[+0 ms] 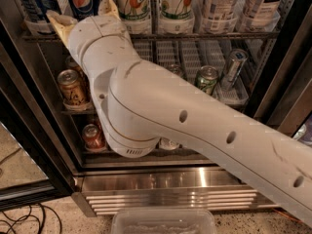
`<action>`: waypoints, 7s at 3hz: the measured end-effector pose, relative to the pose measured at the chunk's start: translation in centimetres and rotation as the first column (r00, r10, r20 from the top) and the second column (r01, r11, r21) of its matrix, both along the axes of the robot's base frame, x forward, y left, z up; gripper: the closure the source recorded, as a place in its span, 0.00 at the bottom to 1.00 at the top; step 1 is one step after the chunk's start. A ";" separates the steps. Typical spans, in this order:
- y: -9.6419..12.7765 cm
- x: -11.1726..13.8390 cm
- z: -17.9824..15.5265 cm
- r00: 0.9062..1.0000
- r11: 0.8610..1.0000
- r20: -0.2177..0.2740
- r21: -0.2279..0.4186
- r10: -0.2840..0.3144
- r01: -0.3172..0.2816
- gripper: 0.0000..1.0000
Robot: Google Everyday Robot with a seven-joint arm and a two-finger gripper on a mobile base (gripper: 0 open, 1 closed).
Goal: Pick pepsi can from top shelf of fridge
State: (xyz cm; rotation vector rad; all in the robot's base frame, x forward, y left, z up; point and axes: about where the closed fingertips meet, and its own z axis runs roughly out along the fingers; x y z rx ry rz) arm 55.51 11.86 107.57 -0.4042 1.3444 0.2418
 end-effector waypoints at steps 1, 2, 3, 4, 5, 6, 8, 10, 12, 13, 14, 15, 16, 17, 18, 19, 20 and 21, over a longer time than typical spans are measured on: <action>0.5 0.6 0.1 1.000 1.000 -0.006 0.009 0.001 -0.001 0.31; 0.9 1.3 -0.4 1.000 1.000 -0.027 0.013 -0.007 0.008 0.32; 1.1 2.3 -1.0 0.998 1.000 -0.052 0.013 -0.024 0.024 0.31; 1.2 3.3 -1.5 0.997 0.999 -0.075 0.010 -0.035 0.036 0.31; 1.1 4.3 -1.7 0.995 0.998 -0.086 0.011 -0.055 0.056 0.32; 0.8 4.8 -1.6 0.993 0.997 -0.089 0.014 -0.073 0.075 0.32; 0.3 5.4 -1.4 0.991 0.995 -0.092 0.022 -0.098 0.100 0.34; -0.5 6.9 -0.8 0.986 0.989 -0.091 0.037 -0.137 0.141 0.33; -1.0 7.6 -0.4 0.983 0.986 -0.088 0.036 -0.160 0.163 0.52; -1.0 7.5 -0.4 0.983 0.986 -0.088 0.036 -0.160 0.163 0.74; -1.8 7.0 0.4 0.988 0.986 -0.032 0.060 -0.154 0.156 0.97; -3.6 5.1 3.3 0.986 0.987 0.094 0.094 -0.137 0.128 1.00; -5.2 3.2 6.3 0.976 0.991 0.187 0.093 -0.116 0.100 1.00; -7.1 1.2 8.5 0.969 0.997 0.242 0.066 -0.056 0.041 1.00; -8.9 0.4 8.3 0.971 0.998 0.237 0.064 -0.023 0.008 1.00; -10.3 0.5 7.3 0.975 0.998 0.221 0.065 -0.018 0.004 1.00; -12.9 1.0 4.2 0.983 0.999 0.184 0.043 -0.019 0.012 1.00; -12.9 1.0 4.2 0.983 0.999 0.184 0.043 -0.019 0.011 1.00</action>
Offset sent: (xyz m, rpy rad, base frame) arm 0.0224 0.0132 -0.0108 0.0185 0.0554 -0.0192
